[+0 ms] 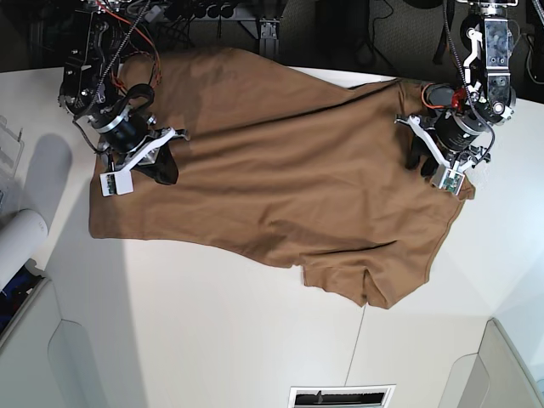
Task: Layout the t-shirt on the table in an organized manner, then fold the t-shirt properly
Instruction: 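Regrasp the shirt with both grippers and pull it taut, then pull the shirt body with the left gripper toward the shirt's outer edge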
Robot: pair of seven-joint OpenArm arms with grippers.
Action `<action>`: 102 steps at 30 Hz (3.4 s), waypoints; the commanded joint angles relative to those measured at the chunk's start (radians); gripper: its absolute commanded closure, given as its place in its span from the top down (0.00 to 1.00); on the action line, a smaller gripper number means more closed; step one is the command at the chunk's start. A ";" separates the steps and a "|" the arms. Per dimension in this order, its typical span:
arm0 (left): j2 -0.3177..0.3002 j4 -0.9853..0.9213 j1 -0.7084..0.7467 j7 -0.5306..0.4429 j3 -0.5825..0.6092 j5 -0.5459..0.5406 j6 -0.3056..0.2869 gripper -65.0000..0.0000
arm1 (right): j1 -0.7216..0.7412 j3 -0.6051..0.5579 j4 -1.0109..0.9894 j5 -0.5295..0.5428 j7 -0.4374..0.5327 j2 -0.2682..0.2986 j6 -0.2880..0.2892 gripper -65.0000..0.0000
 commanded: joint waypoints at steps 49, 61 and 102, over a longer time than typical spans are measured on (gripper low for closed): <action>-0.039 -0.455 -0.360 -0.040 0.113 -0.157 -0.067 0.06 | 0.173 -0.003 -0.193 -0.155 0.054 0.039 -0.005 0.00; 0.079 -0.674 -0.630 -0.040 0.242 -0.071 -0.007 0.06 | 0.173 0.023 -0.193 -0.049 0.054 0.043 -0.004 0.00; -0.193 -0.309 -0.175 0.321 -0.228 -0.731 -0.245 0.14 | 0.182 0.023 -0.193 -0.080 0.095 0.043 -0.005 0.00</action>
